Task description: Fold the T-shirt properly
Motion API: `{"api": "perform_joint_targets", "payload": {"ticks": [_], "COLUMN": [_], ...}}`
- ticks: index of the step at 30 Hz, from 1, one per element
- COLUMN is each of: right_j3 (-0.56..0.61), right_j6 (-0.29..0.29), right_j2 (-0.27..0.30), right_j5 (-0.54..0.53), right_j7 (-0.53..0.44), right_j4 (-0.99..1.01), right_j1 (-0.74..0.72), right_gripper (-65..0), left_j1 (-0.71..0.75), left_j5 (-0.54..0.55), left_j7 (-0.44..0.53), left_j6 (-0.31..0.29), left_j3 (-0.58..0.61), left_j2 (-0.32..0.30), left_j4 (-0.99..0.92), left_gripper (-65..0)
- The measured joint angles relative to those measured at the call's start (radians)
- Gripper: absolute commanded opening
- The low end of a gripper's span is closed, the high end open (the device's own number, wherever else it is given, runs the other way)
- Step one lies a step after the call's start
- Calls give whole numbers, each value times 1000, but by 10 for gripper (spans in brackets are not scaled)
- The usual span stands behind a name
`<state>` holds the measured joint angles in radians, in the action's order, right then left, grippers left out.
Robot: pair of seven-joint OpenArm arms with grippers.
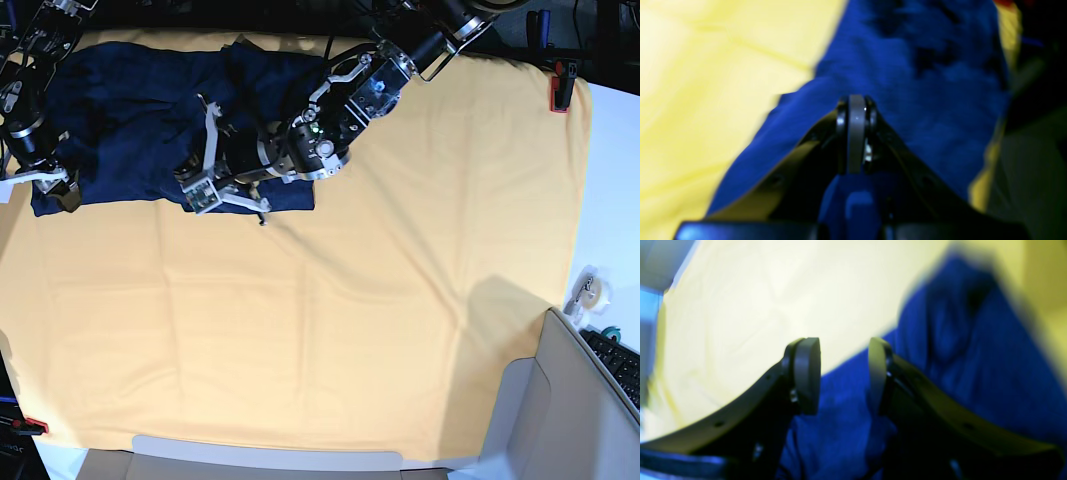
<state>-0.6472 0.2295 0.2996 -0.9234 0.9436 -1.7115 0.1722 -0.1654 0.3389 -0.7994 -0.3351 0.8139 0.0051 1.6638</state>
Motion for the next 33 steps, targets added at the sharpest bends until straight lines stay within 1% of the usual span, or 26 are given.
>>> {"api": "perform_joint_targets", "payload": {"ticks": [1,3,5,6,7,8,10,11,14,16,19,21,22,24,27,30,32,33], "right_j3": [0,-9,-28,-40,-51,-68,-117,-145,-227,-286,-302,-299,-299,-302,-299,-286,-254,-241], "right_j6": [60,130,172,180,195,216,242,269,312,306,295,254,245,240,238,238,246,273], "right_j2": [22,59,85,99,112,124,127,127,129,133,161,192,208,242,281,281,275,269], "right_j5": [-7,-15,-16,-18,-17,-14,-27,-58,-72,-51,-48,-56,-64,-69,-43,65,86,95], "right_j7": [-4,-3,0,13,45,98,184,239,376,418,423,424,421,418,417,417,413,406], "right_j4": [0,0,2,11,29,56,122,169,297,355,405,432,449,496,580,630,629,628], "right_j1": [-7,-18,-13,-10,-13,-19,-43,-64,-109,-121,-117,-117,-120,-119,-121,-167,-189,-195], "right_gripper": [-410,-409,-406,-395,-381,-362,-323,-303,-238,-231,-231,-231,-231,-231,-231,-228,-228,-228], "left_j1": [15,43,54,55,54,54,55,58,76,83,87,87,87,88,99,101,102,102], "left_j5": [0,-5,-3,-3,-3,-3,1,-1,-5,-3,0,0,0,0,0,-3,-4,-4], "left_j7": [0,-12,-10,-10,-6,-2,-5,-9,-7,-10,-8,-7,-7,-8,-8,-6,-8,-7], "left_j6": [0,0,-5,-5,-5,-4,-5,-4,-1,-5,-4,-1,-1,0,-2,-1,-1,-1], "left_j3": [-15,-36,-49,-52,-55,-58,-61,-61,-65,-63,-63,-63,-63,-63,-63,-63,-63,-63], "left_j2": [-12,-28,-39,-50,-57,-65,-85,-90,-93,-88,-87,-87,-87,-87,-87,-87,-86,-87], "left_j4": [11,23,32,43,50,53,55,54,55,54,54,54,54,54,54,53,53,53], "left_gripper": [-650,-650,-650,-650,-650,-650,-648,-640,-592,-552,-509,-498,-497,-497,-497,-497,-497,-497]}}
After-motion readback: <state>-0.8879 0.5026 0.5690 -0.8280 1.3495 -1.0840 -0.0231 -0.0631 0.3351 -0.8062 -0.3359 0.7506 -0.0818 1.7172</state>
